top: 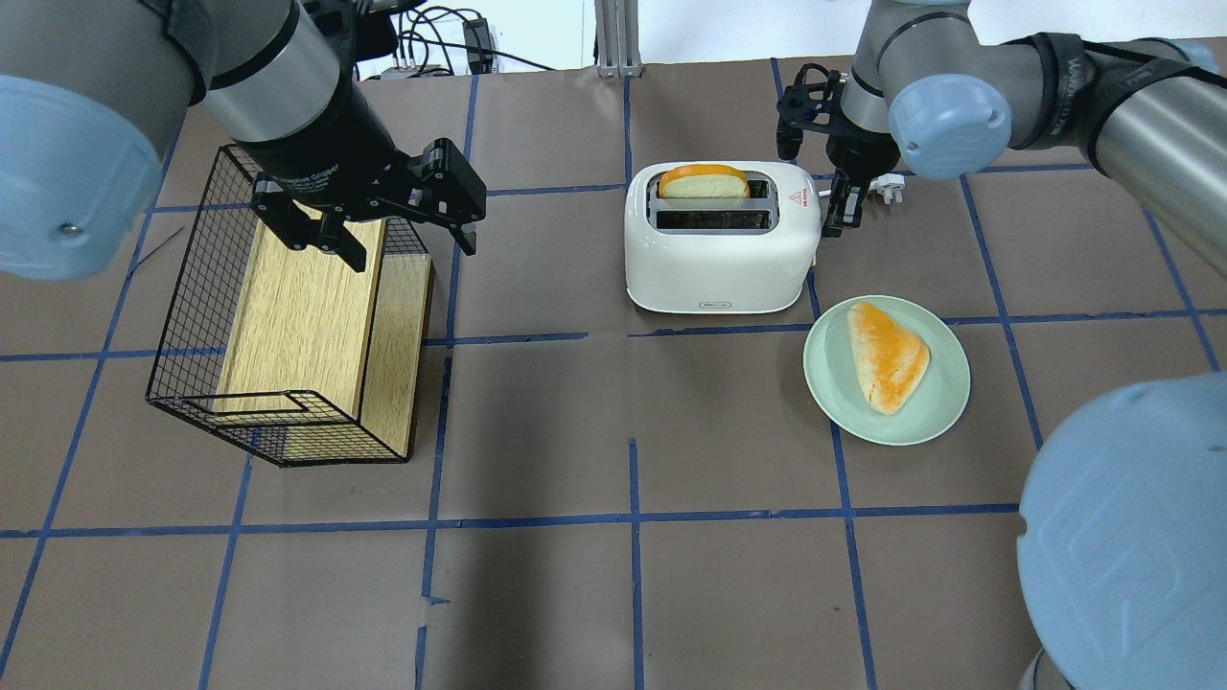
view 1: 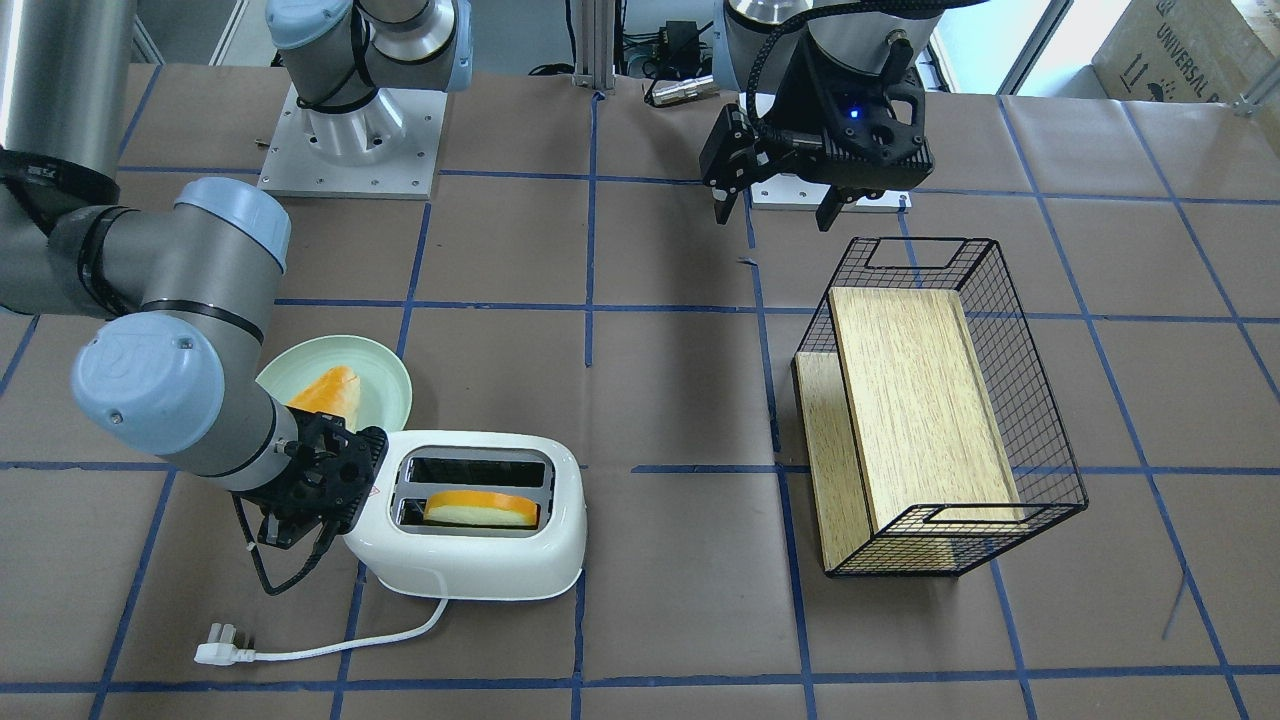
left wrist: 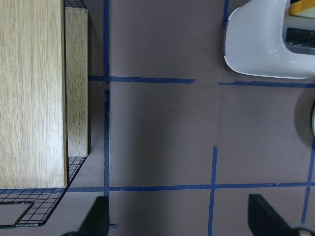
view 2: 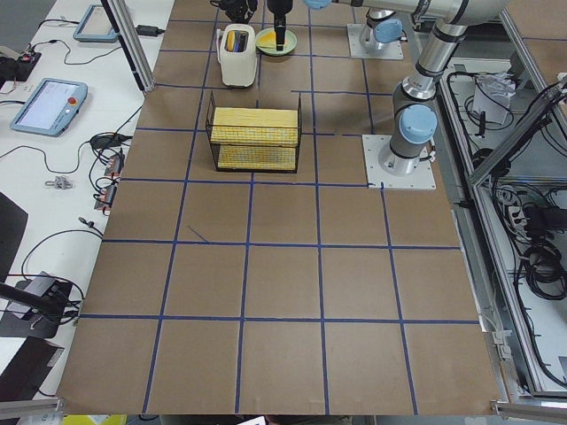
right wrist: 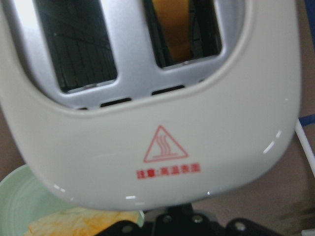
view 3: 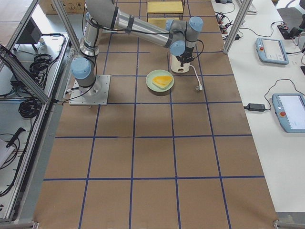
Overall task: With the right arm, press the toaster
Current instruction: 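Press the toaster lever down with the right gripper and hold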
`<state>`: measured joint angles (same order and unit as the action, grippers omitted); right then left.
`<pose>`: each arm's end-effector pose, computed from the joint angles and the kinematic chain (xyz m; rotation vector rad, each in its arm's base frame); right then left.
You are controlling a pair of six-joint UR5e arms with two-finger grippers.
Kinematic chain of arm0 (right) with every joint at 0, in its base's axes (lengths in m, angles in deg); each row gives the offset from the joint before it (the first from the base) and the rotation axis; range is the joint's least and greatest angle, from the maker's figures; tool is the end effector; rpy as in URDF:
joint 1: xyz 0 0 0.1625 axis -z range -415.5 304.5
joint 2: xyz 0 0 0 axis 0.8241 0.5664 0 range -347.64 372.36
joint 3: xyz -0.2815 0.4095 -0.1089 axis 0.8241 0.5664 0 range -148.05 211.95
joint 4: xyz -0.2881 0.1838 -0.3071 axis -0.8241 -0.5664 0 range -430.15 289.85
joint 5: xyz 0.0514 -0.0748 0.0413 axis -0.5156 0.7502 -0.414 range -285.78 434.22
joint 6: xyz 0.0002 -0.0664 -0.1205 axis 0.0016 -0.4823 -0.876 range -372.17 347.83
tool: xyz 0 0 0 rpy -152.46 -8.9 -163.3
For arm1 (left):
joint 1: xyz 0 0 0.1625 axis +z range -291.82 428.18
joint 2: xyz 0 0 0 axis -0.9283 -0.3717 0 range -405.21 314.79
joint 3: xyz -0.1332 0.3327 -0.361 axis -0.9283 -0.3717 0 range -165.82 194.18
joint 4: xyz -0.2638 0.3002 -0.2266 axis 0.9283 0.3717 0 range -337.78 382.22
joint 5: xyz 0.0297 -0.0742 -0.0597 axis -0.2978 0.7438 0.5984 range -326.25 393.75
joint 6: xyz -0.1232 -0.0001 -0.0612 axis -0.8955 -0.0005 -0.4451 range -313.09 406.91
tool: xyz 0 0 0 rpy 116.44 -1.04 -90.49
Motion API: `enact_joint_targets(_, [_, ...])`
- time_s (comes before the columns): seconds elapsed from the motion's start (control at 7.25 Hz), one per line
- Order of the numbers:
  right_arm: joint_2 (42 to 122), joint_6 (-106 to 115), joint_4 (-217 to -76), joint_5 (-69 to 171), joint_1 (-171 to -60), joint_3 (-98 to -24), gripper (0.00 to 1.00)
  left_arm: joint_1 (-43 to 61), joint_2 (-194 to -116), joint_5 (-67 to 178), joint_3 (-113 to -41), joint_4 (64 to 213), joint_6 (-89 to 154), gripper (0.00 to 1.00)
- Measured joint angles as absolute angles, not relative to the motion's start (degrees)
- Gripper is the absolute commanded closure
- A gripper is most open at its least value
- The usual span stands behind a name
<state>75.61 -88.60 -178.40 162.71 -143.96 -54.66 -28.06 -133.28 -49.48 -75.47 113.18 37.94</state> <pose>0.1176 -0.7232 0.2966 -1.8615 2.4338 0.0807 -0.2057 -0.5057 0.5541 0.0699 -3.0206 0.0109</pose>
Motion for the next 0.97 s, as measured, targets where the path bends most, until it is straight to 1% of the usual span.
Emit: enact_joint_targets(0.97, [74.89,-88.71,-178.5,162.64,-143.83,-54.8,0.9,-28.06,-133.24,-49.48,-75.47,113.18,37.94,0.0])
